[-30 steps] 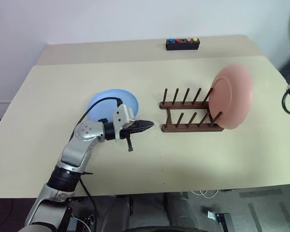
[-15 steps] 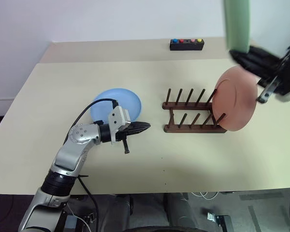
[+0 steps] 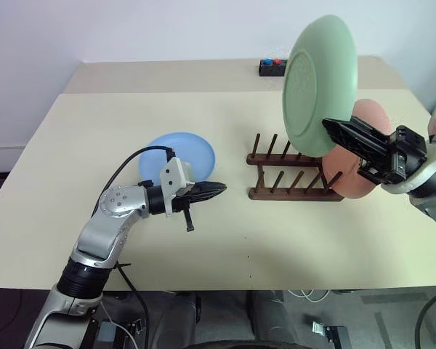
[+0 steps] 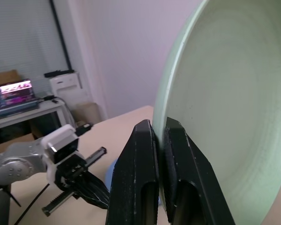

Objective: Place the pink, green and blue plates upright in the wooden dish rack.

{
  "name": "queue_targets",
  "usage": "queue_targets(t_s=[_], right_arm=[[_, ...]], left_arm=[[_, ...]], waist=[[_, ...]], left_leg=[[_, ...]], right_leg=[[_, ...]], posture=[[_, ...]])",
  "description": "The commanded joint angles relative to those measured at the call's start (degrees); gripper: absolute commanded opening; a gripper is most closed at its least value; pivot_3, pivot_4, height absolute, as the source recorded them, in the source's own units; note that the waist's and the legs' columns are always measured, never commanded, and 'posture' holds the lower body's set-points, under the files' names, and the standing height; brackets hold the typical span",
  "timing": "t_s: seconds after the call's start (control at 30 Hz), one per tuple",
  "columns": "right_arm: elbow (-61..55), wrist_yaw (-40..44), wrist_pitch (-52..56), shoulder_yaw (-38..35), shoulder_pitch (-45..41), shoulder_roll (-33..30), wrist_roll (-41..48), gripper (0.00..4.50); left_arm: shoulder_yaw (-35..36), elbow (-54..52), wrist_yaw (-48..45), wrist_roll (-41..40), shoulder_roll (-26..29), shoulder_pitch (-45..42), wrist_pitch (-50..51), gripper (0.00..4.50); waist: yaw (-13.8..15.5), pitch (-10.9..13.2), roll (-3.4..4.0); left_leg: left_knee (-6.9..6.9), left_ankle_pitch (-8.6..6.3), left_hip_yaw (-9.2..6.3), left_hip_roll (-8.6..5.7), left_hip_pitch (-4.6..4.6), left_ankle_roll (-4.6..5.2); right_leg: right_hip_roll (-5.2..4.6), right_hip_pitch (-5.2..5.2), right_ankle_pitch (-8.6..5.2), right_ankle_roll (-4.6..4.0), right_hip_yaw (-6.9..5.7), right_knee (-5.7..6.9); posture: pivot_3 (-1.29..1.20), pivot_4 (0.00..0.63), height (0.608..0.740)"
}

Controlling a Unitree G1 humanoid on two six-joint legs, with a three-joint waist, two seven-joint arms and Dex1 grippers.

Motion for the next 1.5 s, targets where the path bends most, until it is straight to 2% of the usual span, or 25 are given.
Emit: queue_targets(t_s=[0.03,0.6,1.5], right_arm=[[0.07,-0.88,-0.1,-1.94,-0.22,0.92,0.23,0.05],[4.82,0.7,-0.15,-1.61,0.88,3.09,-5.7,0.05],[3.22,1.1,2.9,-1.71,4.99,4.26,-6.25,0.05]], left_arm=[[0.25,-1.89,-0.06,-0.8,0.3,0.09,-0.03,0.0],[-0.49,-1.74,-0.06,-0.43,0.13,-0.17,0.12,0.0],[-0.5,-1.69,-0.11,-0.22,0.2,-0.18,-0.17,0.0]], waist=[[-0.05,0.0,0.0],[-0.03,0.0,0.0],[-0.04,0.0,0.0]], left_leg=[[0.0,0.0,0.0,0.0,0.0,0.0],[-0.01,0.0,0.01,0.0,0.0,0.0],[-0.01,0.0,0.01,0.0,0.0,0.0]], right_leg=[[0.0,0.0,0.0,0.0,0.0,0.0],[0.0,-0.02,0.0,0.0,0.0,0.0],[0.0,-0.01,0.0,0.0,0.0,-0.01]], posture=[[0.0,0.15,0.74],[0.0,0.15,0.74],[0.0,0.15,0.74]])
